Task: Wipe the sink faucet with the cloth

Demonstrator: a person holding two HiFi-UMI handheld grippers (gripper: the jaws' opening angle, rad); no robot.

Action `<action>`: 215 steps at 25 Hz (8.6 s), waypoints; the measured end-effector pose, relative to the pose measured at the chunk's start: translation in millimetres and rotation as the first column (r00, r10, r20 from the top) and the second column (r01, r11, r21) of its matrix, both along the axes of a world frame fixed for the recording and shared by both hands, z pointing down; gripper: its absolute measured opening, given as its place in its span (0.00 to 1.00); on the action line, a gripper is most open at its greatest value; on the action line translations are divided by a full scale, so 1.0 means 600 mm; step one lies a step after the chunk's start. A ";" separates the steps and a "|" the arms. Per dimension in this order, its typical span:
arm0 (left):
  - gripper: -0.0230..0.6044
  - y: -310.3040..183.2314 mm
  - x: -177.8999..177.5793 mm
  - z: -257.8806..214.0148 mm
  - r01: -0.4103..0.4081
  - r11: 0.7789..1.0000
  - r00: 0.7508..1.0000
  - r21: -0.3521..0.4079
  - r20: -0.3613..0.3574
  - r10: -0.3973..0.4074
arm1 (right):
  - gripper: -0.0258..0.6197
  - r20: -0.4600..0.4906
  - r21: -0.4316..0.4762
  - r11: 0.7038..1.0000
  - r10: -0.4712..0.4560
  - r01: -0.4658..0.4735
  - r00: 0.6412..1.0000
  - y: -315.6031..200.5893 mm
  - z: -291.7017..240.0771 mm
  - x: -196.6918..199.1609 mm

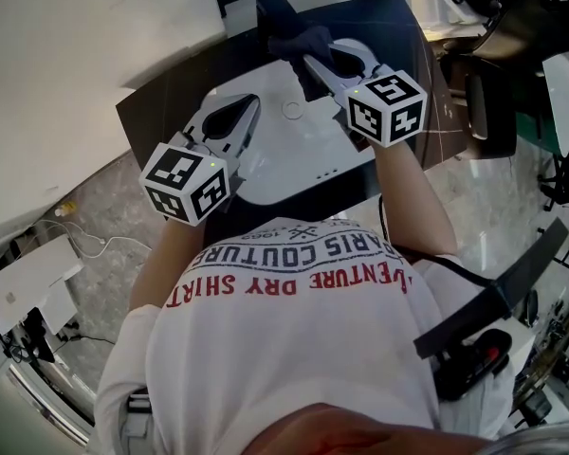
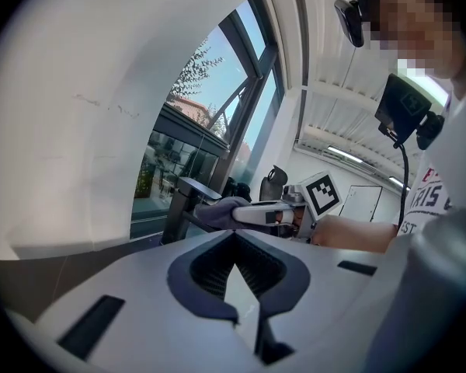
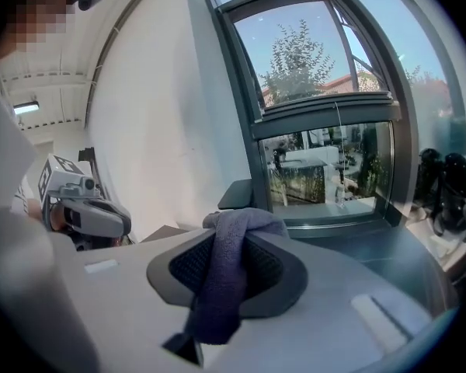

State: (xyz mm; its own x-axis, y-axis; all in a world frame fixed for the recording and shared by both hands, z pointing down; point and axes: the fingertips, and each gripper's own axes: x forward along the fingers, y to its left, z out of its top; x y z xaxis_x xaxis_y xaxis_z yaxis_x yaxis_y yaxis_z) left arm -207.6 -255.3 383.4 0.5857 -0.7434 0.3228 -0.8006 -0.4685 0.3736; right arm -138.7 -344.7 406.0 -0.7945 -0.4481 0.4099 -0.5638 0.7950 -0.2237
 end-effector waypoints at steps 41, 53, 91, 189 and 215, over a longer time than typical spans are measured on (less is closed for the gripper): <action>0.04 0.046 0.033 -0.013 -0.005 1.000 1.000 0.021 0.017 0.005 | 0.16 0.022 0.050 0.998 -0.048 0.047 0.999 0.105 -0.034 0.027; 0.04 0.129 0.091 -0.042 0.009 0.998 0.998 0.066 0.058 -0.013 | 0.16 0.047 0.057 0.996 -0.071 0.068 0.996 0.229 -0.055 0.082; 0.04 -0.121 0.228 -0.026 0.367 0.930 0.927 0.037 0.068 -0.368 | 0.16 0.106 0.083 0.921 -0.389 0.382 0.915 -0.046 -0.059 0.217; 0.04 -0.157 0.059 0.046 0.378 0.925 0.919 -0.044 0.134 -0.370 | 0.15 0.125 0.065 0.955 -0.294 0.288 0.948 -0.200 0.042 -0.073; 0.04 -0.149 0.070 0.048 0.371 0.928 0.920 -0.012 0.138 -0.366 | 0.15 -0.135 -0.062 0.940 -0.341 0.335 0.930 -0.199 0.213 -0.064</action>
State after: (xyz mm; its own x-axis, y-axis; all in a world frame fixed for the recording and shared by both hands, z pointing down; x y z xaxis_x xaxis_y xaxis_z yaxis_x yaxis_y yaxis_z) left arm -165.5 -344.9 412.5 0.2230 -0.8846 0.4096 -0.9568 -0.1182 0.2657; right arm -177.3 -464.2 533.8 -0.8289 -0.1454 0.5401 -0.2911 0.9367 -0.1945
